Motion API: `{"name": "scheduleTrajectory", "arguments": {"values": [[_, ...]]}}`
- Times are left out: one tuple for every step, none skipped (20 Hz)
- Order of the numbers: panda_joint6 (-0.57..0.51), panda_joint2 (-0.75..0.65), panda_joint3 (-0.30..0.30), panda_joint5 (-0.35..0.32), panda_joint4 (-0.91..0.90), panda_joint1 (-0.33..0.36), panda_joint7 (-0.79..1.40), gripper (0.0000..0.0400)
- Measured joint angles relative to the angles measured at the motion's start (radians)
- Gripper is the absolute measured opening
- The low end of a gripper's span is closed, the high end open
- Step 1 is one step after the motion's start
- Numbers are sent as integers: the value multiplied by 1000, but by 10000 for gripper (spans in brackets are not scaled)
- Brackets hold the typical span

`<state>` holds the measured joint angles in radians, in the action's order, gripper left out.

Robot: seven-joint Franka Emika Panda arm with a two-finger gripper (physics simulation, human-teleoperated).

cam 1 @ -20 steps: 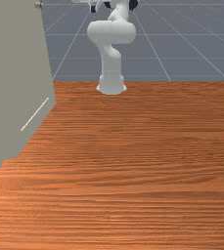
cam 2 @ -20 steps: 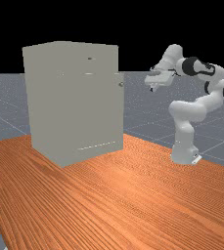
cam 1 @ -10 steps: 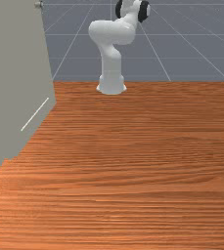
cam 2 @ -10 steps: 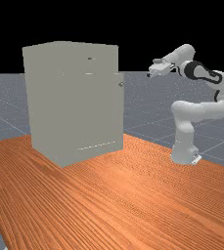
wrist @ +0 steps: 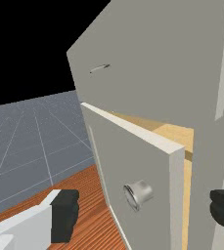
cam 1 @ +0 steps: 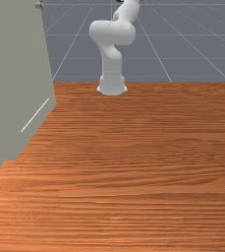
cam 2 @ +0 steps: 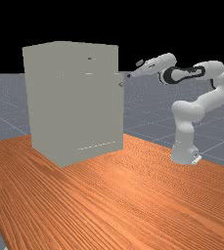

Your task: Open the cabinet door

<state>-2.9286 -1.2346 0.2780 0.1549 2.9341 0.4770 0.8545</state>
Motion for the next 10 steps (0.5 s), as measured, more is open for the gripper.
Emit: {"name": "scheduleTrajectory", "arguments": {"values": [[-16,23,10,0,-5,2,-2,399],[-25,47,17,0,-13,3,-4,399],[-29,81,23,0,-30,4,-5,400],[-34,116,27,0,-44,4,-5,400],[-37,144,30,1,-51,5,-5,400],[-39,165,30,2,-55,4,-5,400],[-44,192,30,3,-61,4,-4,400],[-59,222,29,4,-64,3,-3,400],[-78,250,26,5,-65,2,0,400],[-89,269,23,5,-66,-2,1,400]]}}
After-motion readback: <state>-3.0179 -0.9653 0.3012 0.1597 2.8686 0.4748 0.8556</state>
